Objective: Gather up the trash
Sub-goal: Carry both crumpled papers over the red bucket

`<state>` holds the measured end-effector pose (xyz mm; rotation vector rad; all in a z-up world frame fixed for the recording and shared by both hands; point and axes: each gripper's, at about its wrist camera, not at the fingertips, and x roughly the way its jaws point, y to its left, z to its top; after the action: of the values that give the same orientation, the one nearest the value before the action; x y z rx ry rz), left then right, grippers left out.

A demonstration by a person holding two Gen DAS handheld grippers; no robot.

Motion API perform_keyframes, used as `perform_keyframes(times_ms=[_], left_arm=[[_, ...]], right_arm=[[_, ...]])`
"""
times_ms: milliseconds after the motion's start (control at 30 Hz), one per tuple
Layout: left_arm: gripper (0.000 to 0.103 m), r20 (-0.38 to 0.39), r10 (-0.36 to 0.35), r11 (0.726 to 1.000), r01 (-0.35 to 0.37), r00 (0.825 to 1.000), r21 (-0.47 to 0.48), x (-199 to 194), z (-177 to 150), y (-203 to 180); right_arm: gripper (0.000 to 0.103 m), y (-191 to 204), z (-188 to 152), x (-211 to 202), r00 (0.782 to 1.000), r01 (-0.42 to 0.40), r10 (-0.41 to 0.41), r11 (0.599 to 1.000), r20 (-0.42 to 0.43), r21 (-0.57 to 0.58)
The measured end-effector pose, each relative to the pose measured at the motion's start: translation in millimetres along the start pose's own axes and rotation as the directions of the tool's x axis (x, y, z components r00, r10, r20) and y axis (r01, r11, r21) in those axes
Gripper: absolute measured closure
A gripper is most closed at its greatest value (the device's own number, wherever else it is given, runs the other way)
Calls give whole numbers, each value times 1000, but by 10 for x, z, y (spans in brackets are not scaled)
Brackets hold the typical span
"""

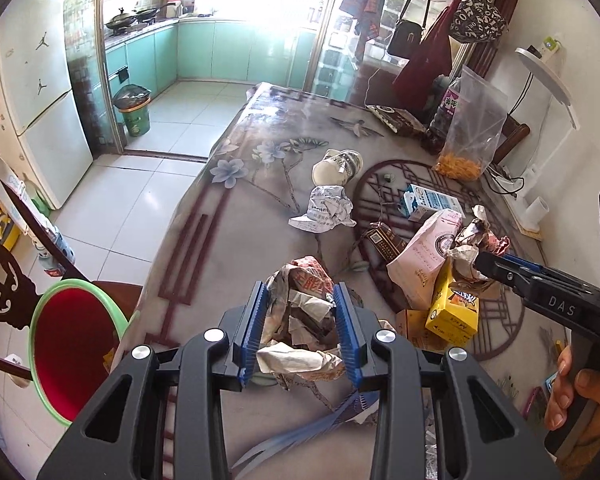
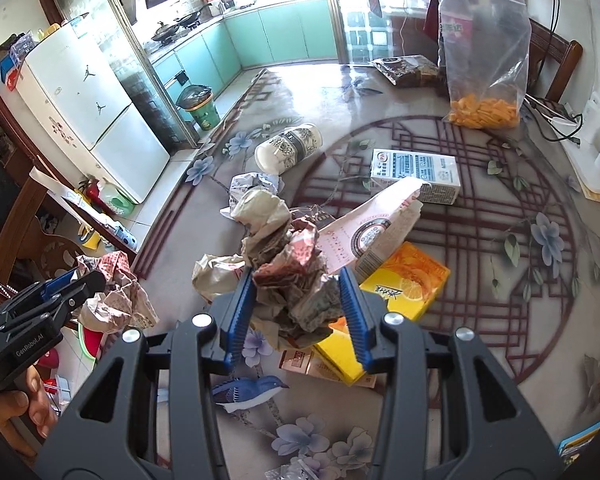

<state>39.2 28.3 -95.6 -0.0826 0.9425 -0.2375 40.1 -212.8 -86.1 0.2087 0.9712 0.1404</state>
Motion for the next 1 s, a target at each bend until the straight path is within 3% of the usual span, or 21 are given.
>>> perform_keyframes(times_ms=[500,1000], left_arm=[[70,-21,-13,1000,13,1000,-16,2,-44,313],[70,-23,18,998,-19,1000,-65,-160,-59,1289]], right_arm=[[61,284,-55,56,1000,27,-28,1000,-14,-11],[61,1261,-72,268,999,22,-24,996,-29,-88]])
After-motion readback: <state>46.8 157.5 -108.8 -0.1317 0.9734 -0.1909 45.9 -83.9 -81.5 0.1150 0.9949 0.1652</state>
